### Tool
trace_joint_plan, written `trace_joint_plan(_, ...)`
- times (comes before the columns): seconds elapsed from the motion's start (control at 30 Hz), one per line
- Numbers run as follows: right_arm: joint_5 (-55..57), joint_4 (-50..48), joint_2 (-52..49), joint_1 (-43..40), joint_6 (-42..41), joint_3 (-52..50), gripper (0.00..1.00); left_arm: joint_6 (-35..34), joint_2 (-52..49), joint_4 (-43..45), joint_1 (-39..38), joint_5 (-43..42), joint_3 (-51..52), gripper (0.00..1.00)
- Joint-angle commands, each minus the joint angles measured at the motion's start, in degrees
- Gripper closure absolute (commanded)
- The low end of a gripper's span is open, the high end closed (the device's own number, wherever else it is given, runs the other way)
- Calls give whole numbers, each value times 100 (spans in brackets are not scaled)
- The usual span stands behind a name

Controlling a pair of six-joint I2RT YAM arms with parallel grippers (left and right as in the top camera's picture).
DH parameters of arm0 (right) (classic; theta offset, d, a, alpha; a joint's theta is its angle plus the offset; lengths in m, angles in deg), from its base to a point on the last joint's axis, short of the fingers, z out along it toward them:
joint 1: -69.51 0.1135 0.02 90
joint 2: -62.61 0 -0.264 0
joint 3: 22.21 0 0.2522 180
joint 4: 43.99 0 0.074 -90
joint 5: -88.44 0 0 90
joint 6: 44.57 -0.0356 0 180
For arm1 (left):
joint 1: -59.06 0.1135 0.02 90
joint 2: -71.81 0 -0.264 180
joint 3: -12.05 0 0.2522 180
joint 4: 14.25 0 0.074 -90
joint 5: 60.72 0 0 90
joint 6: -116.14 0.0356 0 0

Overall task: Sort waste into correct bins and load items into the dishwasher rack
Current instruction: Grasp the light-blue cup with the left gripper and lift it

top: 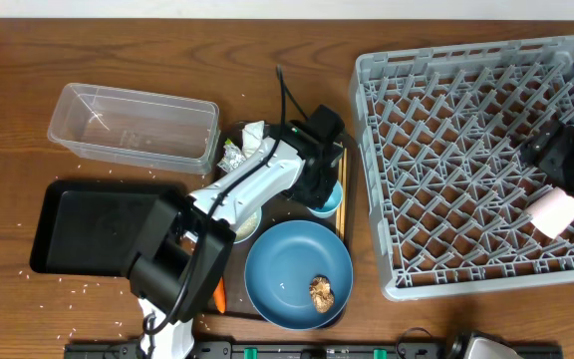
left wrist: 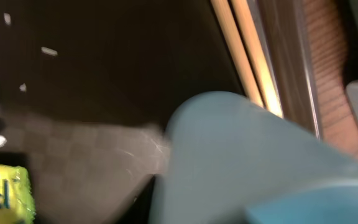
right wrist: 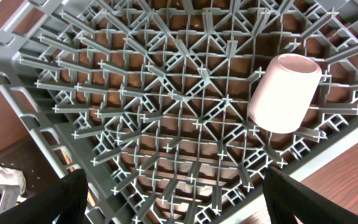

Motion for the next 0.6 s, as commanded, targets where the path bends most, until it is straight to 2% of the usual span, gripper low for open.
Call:
trace_joint_plan(0.0, 79, 26, 2, -42, -68, -22, 16, -28, 44, -7, 76, 79, -11, 94)
trace_joint_plan(0.17, 70, 31, 2, -28, -2, -22, 17, -122, 369, -605, 356, 9, -450, 94)
trace_joint_plan(0.3, -411, 0, 2, 24, 579, -22, 15, -118, 999, -1180, 787, -514, -973, 94)
trace_joint_plan(0.43, -2286, -186, 2, 238, 1725, -22, 15, -74, 1895, -1224, 1537, -1711, -1169, 94)
trace_joint_plan(0.5, -3589, -409, 2, 481, 2203, -24, 15, 35, 2304, -1178, 2050, -2680, -1169, 94)
trace_joint_plan(0.57, -4319, -660, 2, 772, 2387, -24, 18, 166, 2518, -1191, 2424, -3519, -1169, 94)
